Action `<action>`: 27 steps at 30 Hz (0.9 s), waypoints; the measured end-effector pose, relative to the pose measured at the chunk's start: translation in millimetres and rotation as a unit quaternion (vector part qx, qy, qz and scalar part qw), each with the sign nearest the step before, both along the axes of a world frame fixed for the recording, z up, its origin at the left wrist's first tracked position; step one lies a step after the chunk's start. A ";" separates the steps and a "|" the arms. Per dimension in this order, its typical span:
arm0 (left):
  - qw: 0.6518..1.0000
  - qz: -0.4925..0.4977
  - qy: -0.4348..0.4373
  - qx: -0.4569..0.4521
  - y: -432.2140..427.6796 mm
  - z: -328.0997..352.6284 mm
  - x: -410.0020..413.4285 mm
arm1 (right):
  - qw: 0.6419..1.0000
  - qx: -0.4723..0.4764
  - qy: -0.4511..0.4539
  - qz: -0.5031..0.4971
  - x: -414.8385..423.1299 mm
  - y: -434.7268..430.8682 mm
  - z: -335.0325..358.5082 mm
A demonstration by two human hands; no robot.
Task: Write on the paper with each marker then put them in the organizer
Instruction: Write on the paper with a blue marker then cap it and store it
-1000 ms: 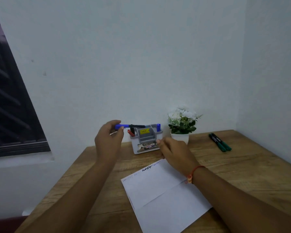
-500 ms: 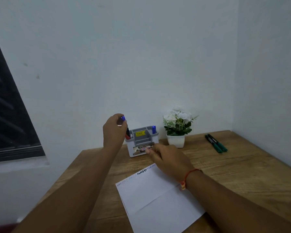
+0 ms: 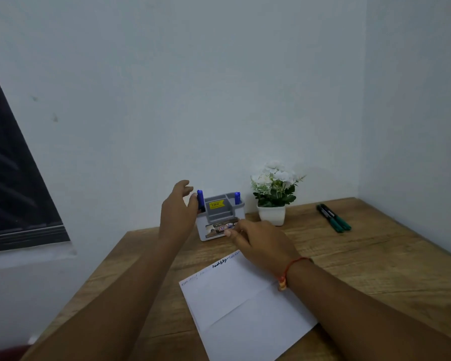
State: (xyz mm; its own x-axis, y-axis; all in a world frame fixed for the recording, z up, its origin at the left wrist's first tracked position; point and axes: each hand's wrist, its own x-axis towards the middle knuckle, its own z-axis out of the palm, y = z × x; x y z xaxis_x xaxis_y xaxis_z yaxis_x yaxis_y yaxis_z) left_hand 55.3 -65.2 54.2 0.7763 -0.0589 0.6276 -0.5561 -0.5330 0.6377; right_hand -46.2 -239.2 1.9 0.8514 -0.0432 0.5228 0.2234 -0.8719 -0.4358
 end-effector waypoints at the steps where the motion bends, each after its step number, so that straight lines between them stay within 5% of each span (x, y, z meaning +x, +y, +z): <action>1: 1.000 -0.003 -0.021 0.001 0.9 -1.7 -10.3 | 1.000 0.005 0.002 -0.003 -0.9 -0.1 1.8; 7: 0.993 -0.025 -0.057 0.105 10.2 -41.7 -54.2 | 0.987 -0.013 -0.006 -0.157 3.9 -26.2 7.6; 10: 0.986 -0.031 -0.043 0.160 22.3 -59.8 -52.0 | 0.961 -0.065 0.054 -0.264 4.0 -57.0 3.6; 14: 0.977 -0.028 -0.037 0.208 26.8 -64.3 -48.3 | 0.920 -0.016 0.163 -0.356 10.2 -93.2 -8.1; 19: 0.971 -0.039 -0.024 0.236 26.7 -68.3 -43.8 | 0.893 -0.006 0.259 -0.368 11.5 -104.0 -13.9; 27: 0.971 -0.041 -0.026 0.235 23.2 -66.1 -43.3 | 0.900 -0.063 0.204 -0.379 13.4 -108.7 -14.4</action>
